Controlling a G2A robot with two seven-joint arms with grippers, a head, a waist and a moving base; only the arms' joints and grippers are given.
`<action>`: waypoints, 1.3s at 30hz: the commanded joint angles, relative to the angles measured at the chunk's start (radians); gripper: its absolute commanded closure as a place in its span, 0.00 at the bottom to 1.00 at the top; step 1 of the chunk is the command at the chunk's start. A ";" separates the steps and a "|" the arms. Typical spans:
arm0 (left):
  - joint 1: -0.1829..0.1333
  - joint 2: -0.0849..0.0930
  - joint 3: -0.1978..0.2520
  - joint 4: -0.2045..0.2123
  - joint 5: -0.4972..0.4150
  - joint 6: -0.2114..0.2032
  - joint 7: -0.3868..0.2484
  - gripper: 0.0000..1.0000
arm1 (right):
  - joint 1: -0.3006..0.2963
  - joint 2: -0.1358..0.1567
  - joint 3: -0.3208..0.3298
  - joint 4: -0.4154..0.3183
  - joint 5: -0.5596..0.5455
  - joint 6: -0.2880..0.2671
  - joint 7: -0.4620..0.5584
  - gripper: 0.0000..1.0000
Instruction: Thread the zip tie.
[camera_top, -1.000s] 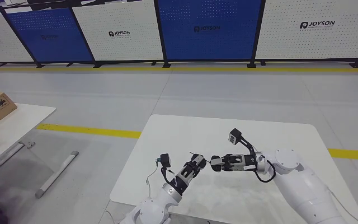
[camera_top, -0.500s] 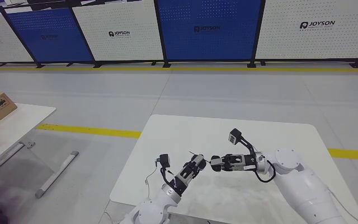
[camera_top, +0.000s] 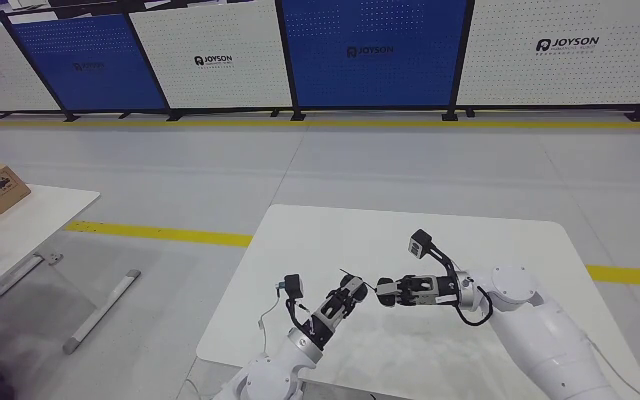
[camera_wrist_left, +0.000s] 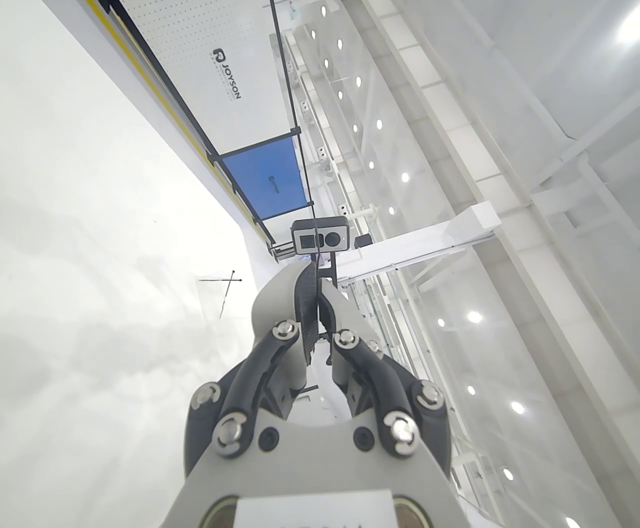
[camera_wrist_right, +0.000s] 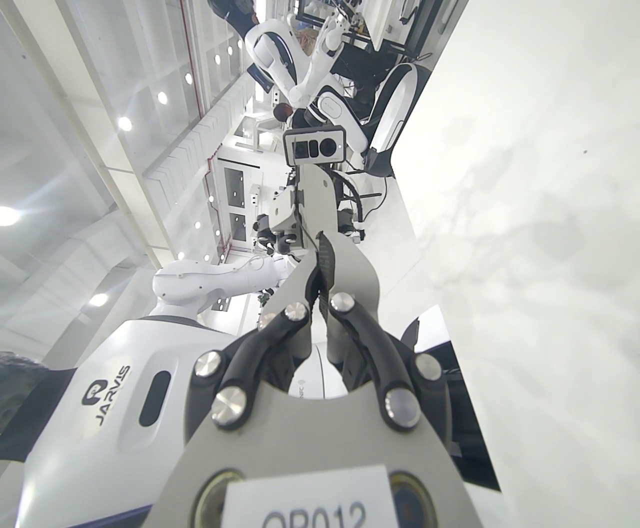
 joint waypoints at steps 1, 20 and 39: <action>0.000 -0.001 0.001 0.003 0.010 -0.004 0.005 1.00 | 0.000 0.000 0.000 0.000 0.000 0.000 0.000 1.00; -0.002 -0.007 0.013 0.014 0.042 -0.011 0.028 0.59 | -0.051 0.016 0.039 -0.082 -0.048 0.034 -0.041 1.00; 0.001 -0.009 0.007 0.015 0.045 -0.018 0.011 1.00 | -0.058 0.019 0.049 -0.099 -0.067 0.049 -0.037 1.00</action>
